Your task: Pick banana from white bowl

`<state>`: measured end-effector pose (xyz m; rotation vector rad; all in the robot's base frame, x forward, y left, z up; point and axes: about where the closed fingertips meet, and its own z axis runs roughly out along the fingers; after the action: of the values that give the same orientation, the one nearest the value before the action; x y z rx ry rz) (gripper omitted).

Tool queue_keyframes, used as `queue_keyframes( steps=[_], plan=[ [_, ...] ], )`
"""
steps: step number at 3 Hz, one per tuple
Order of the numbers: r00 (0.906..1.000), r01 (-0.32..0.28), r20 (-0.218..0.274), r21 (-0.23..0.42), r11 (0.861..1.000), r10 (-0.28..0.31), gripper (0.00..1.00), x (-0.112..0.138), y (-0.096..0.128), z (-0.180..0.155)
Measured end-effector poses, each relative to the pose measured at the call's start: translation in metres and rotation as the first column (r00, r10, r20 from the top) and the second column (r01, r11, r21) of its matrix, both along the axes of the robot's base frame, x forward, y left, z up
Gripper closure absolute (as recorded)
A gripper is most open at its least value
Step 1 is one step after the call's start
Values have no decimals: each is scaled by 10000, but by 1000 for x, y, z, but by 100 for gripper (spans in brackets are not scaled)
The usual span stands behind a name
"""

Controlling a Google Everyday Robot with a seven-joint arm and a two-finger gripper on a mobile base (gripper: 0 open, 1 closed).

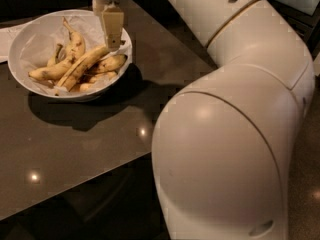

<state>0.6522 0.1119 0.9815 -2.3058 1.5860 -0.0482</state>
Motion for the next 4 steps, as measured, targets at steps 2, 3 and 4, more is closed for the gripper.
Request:
queue_keyframes(
  steps=[2, 3, 4],
  plan=[
    [9984, -300, -481, 59, 9995, 302, 29, -5, 24, -18],
    [9963, -269, -809, 322, 9991, 294, 28, -8, 30, -26],
    [9935, -262, -1097, 511, 9984, 317, 28, -11, 34, -34]
  ],
)
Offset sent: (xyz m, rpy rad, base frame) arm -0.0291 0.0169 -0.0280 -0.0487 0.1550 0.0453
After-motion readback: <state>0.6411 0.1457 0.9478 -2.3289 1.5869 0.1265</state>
